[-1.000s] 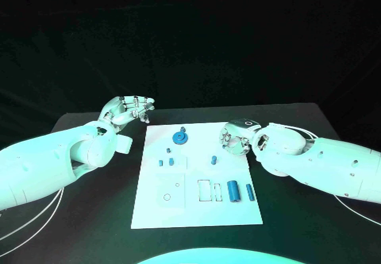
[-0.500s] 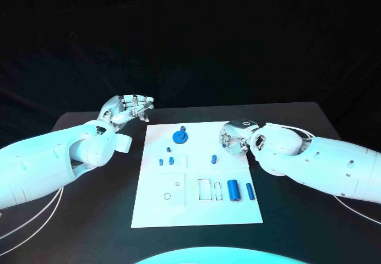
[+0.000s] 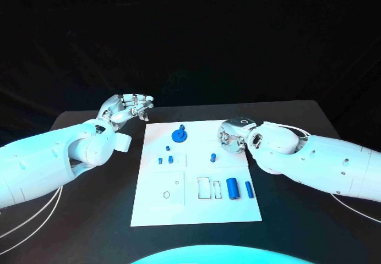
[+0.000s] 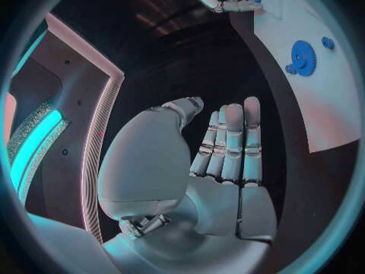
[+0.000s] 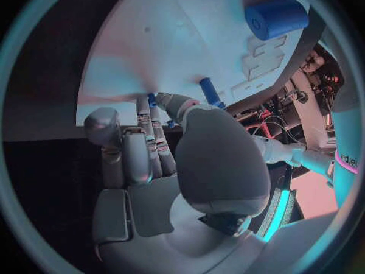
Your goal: Assemble the parts on the task board
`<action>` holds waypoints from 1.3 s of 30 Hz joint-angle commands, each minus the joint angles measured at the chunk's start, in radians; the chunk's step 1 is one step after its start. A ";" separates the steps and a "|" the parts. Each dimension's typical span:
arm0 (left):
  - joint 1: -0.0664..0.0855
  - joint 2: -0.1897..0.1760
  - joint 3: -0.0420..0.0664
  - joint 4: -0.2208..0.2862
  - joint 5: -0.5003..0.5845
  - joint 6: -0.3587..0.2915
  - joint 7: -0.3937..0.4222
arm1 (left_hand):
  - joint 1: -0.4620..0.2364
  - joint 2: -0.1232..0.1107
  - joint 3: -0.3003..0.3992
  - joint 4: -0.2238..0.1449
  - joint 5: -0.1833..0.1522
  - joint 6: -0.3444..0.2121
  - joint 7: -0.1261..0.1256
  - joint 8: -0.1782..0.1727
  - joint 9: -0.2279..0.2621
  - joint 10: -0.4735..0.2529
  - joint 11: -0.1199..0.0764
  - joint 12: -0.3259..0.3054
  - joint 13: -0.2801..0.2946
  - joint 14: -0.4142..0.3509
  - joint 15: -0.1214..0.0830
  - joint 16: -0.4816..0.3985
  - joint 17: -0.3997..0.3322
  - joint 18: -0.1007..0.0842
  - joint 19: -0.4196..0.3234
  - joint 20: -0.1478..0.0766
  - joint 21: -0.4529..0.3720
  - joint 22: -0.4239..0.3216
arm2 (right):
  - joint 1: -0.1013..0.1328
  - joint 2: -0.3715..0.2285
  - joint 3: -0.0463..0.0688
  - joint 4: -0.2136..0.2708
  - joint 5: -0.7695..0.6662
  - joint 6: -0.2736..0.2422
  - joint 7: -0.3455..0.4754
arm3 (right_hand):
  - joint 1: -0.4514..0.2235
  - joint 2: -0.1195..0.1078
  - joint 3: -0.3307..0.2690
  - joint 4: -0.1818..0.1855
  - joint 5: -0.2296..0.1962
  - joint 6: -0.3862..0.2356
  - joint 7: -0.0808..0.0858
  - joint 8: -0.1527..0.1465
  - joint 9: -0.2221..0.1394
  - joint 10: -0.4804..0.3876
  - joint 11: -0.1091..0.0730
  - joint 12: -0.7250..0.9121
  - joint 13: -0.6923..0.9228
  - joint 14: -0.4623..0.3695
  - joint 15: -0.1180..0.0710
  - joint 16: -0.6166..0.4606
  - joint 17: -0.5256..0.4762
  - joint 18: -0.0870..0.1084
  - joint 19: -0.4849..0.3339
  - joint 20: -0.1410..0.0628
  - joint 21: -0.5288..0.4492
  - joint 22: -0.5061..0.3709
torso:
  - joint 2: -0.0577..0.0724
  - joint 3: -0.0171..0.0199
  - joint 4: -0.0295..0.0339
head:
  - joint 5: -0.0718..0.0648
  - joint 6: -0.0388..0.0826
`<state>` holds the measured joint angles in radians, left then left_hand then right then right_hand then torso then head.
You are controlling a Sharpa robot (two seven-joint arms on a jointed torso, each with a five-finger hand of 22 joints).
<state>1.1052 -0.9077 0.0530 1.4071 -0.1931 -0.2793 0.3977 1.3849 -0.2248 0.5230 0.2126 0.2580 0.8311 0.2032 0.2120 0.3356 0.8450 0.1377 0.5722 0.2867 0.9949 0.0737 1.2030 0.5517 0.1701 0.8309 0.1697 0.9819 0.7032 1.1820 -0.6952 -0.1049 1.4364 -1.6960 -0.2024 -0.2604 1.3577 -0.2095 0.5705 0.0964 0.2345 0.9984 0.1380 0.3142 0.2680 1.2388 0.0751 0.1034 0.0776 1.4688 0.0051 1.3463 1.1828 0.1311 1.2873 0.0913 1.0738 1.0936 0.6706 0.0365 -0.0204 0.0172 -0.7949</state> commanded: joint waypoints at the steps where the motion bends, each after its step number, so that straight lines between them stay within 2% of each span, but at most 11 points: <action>1: 0.000 0.000 0.001 0.005 -0.008 0.029 -0.007 | -0.004 0.002 -0.006 0.001 0.001 -0.006 -0.002 0.004 0.002 -0.006 0.001 0.006 -0.001 -0.005 -0.001 0.004 -0.001 0.014 0.006 0.003 -0.005 -0.002 | -0.013 0.005 -0.008 0.001 -0.002 0.045 0.001 | 0.024 0.009 0.014 -0.011 0.004 0.016 -0.001 0.011 0.010 0.018 -0.006 0.009 0.008 0.044 -0.010 0.010 0.009 -0.018 0.015 -0.003 0.015 0.016 | 0.000 -0.0010 -0.0001 | 0.002 -0.003; 5: 0.000 0.000 0.001 0.005 -0.011 0.030 -0.009 | 0.001 0.002 -0.007 -0.001 0.001 -0.006 -0.002 0.005 0.002 -0.009 0.001 0.007 -0.001 -0.005 -0.001 0.006 -0.001 0.014 0.008 0.003 -0.005 -0.002 | -0.017 0.007 -0.009 0.002 -0.011 0.058 -0.005 | 0.039 0.022 0.023 -0.030 0.003 0.036 -0.007 0.027 0.026 0.042 -0.014 0.014 0.015 0.044 -0.017 0.019 0.016 -0.021 0.022 -0.008 0.034 0.037 | -0.002 -0.0015 0.0000 | 0.002 -0.004; 7: 0.001 0.000 0.001 0.006 -0.012 0.031 -0.011 | 0.004 0.002 -0.008 -0.003 0.001 -0.006 -0.002 0.005 0.003 -0.010 0.001 0.008 -0.001 -0.005 -0.001 0.007 -0.001 0.014 0.009 0.003 -0.005 -0.003 | -0.019 0.007 -0.009 0.002 -0.018 0.064 -0.010 | 0.054 0.030 0.034 -0.051 0.005 0.047 -0.012 0.038 0.038 0.063 -0.021 0.017 0.022 0.041 -0.025 0.020 0.012 -0.021 0.023 -0.014 0.041 0.046 | -0.002 -0.0016 0.0004 | 0.002 -0.005; 10: 0.001 -0.001 0.001 0.007 -0.014 0.032 -0.012 | 0.007 0.002 -0.008 -0.004 0.002 -0.006 -0.002 0.006 0.003 -0.011 0.001 0.009 -0.001 -0.005 -0.001 0.007 -0.001 0.014 0.010 0.003 -0.006 -0.003 | -0.021 0.007 -0.009 0.003 -0.032 0.068 -0.020 | 0.057 0.031 0.048 -0.066 0.005 0.051 -0.013 0.043 0.047 0.075 -0.023 0.016 0.026 0.040 -0.027 0.021 0.009 -0.022 0.023 -0.018 0.049 0.056 | -0.002 -0.0025 0.0010 | 0.001 -0.005; 13: 0.001 -0.001 0.001 0.007 -0.016 0.032 -0.013 | 0.011 0.002 -0.009 -0.007 0.002 -0.006 -0.002 0.007 0.004 -0.012 0.001 0.010 -0.001 -0.006 -0.001 0.008 -0.001 0.014 0.012 0.003 -0.006 -0.003 | -0.023 0.007 -0.010 0.005 -0.047 0.058 -0.032 | 0.057 0.029 0.054 -0.074 0.005 0.055 -0.015 0.045 0.052 0.083 -0.025 0.016 0.030 0.039 -0.029 0.021 0.008 -0.023 0.023 -0.020 0.055 0.063 | -0.002 -0.0015 0.0005 | 0.000 -0.004; 25: 0.001 0.003 0.001 0.007 -0.021 0.034 -0.016 | 0.028 0.003 -0.008 -0.017 0.006 -0.010 0.000 0.009 0.005 -0.017 0.003 0.014 -0.003 -0.010 -0.001 0.009 -0.002 0.014 0.014 0.002 -0.007 -0.004 | -0.034 -0.007 -0.008 0.015 -0.082 -0.113 -0.058 | 0.051 0.024 0.068 -0.087 0.005 0.061 -0.017 0.049 0.062 0.094 -0.028 0.013 0.035 0.038 -0.033 0.024 0.007 -0.025 0.026 -0.022 0.069 0.080 | -0.002 -0.0011 0.0028 | -0.003 0.004; 27: 0.001 0.002 0.001 0.007 -0.021 0.034 -0.018 | 0.030 0.003 -0.009 -0.018 0.006 -0.014 0.002 0.008 0.004 -0.023 0.005 0.014 -0.004 -0.015 0.000 0.007 -0.003 0.013 0.013 0.003 -0.009 -0.005 | -0.036 -0.013 -0.007 0.018 -0.083 -0.137 -0.056 | 0.051 0.024 0.068 -0.088 0.005 0.061 -0.017 0.049 0.062 0.094 -0.028 0.013 0.035 0.038 -0.033 0.025 0.008 -0.025 0.026 -0.021 0.070 0.081 | -0.003 -0.0008 -0.0004 | 0.000 0.002; 29: 0.001 0.002 0.001 0.007 -0.021 0.034 -0.019 | 0.030 0.003 -0.010 -0.018 0.006 -0.018 0.005 0.007 0.004 -0.028 0.007 0.014 -0.005 -0.020 0.002 0.006 -0.004 0.013 0.011 0.004 -0.011 -0.006 | -0.037 -0.017 -0.006 0.024 -0.083 -0.157 -0.054 | 0.050 0.023 0.071 -0.090 0.005 0.063 -0.017 0.049 0.064 0.097 -0.029 0.013 0.037 0.038 -0.034 0.025 0.008 -0.026 0.026 -0.021 0.073 0.084 | -0.002 -0.0003 -0.0035 | 0.001 0.004; 32: 0.000 0.003 0.001 0.005 -0.021 0.033 -0.021 | 0.030 0.002 -0.011 -0.018 0.006 -0.020 0.005 0.007 0.004 -0.030 0.008 0.014 -0.005 -0.022 0.003 0.005 -0.005 0.013 0.010 0.004 -0.013 -0.006 | -0.038 -0.020 -0.005 0.034 -0.082 -0.181 -0.051 | 0.049 0.023 0.072 -0.091 0.005 0.063 -0.018 0.050 0.065 0.098 -0.029 0.013 0.037 0.038 -0.034 0.025 0.008 -0.026 0.026 -0.021 0.073 0.085 | -0.002 -0.0002 -0.0035 | 0.001 0.005; 34: 0.000 0.004 0.001 0.004 -0.022 0.035 -0.025 | 0.030 0.003 -0.011 -0.018 0.007 -0.021 0.006 0.007 0.004 -0.031 0.008 0.015 -0.005 -0.023 0.003 0.005 -0.005 0.013 0.009 0.005 -0.013 -0.006 | -0.037 -0.022 -0.005 0.042 -0.080 -0.197 -0.051 | 0.048 0.022 0.072 -0.091 0.005 0.064 -0.018 0.050 0.066 0.099 -0.029 0.013 0.038 0.038 -0.034 0.026 0.009 -0.026 0.026 -0.022 0.073 0.085 | -0.002 0.0001 -0.0011 | 0.000 0.007; 39: 0.000 0.006 0.001 0.003 -0.025 0.041 -0.034 | 0.032 0.002 -0.013 -0.019 0.006 -0.028 0.009 0.006 0.004 -0.040 0.011 0.016 -0.007 -0.030 0.006 0.003 -0.007 0.012 0.006 0.007 -0.017 -0.008 | -0.032 -0.033 -0.001 0.063 -0.074 -0.223 -0.054 | 0.047 0.022 0.073 -0.091 0.005 0.065 -0.018 0.050 0.066 0.100 -0.029 0.013 0.038 0.038 -0.035 0.027 0.009 -0.026 0.027 -0.022 0.075 0.087 | -0.001 0.0003 0.0006 | -0.003 0.008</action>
<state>1.1053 -0.9043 0.0531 1.4097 -0.2105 -0.2598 0.3696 1.4090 -0.2219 0.5122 0.1956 0.2580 0.8097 0.2072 0.2161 0.3390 0.8113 0.1500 0.5840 0.2809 0.9696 0.0806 1.2069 0.5457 0.1699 0.8382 0.1695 0.9679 0.6964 1.1475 -0.7269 -0.1076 1.4920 -1.7621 -0.3744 -0.3090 1.3997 -0.1860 0.6269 0.0258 0.2342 1.0557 0.1196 0.3601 0.3331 1.2850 0.0957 0.1148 0.1145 1.4666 -0.0254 1.3695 1.1909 0.1196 1.3092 0.0752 1.1473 1.1799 0.6688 0.0365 -0.0211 0.0148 -0.7876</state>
